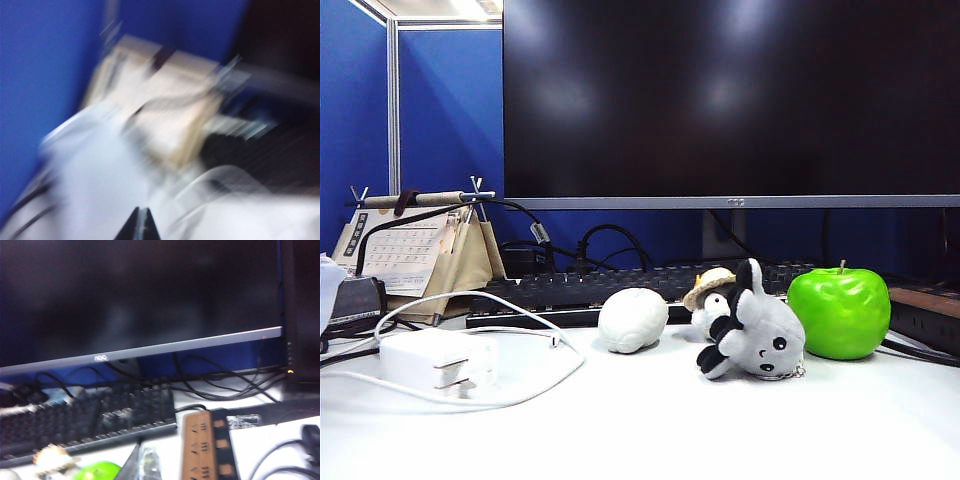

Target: Place the tilting octopus upright.

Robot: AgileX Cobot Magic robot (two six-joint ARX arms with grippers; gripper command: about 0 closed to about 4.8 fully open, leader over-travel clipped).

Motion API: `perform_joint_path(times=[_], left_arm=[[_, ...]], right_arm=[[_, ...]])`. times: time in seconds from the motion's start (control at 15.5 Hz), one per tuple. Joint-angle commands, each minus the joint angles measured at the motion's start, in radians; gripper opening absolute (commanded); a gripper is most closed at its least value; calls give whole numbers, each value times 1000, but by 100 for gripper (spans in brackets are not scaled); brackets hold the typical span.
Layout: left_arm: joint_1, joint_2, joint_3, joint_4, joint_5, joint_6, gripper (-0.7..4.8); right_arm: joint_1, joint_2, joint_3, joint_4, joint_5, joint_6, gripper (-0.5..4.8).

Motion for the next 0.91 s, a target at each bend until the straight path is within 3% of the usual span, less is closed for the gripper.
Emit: perform_joint_path(times=[0.06,0.39,0.52,0.71,0.91], left_arm=[[0,-2,4,223,105,-178,-1],[0,-2,148,173,240,-272,4],[0,-2,302,61,276,-297,3],[0,27,496,-56,306,-296,3],[0,151,669,-204,393,-285,3]], right_arm=[[0,-2,34,127,-71,58,-5],[0,-2,272,-51,-171,77,-5],[0,-2,423,-197,-228,77,-5],[0,10,558,-337,-234,76,-5],[0,85,649,-451,-389,76,-5]])
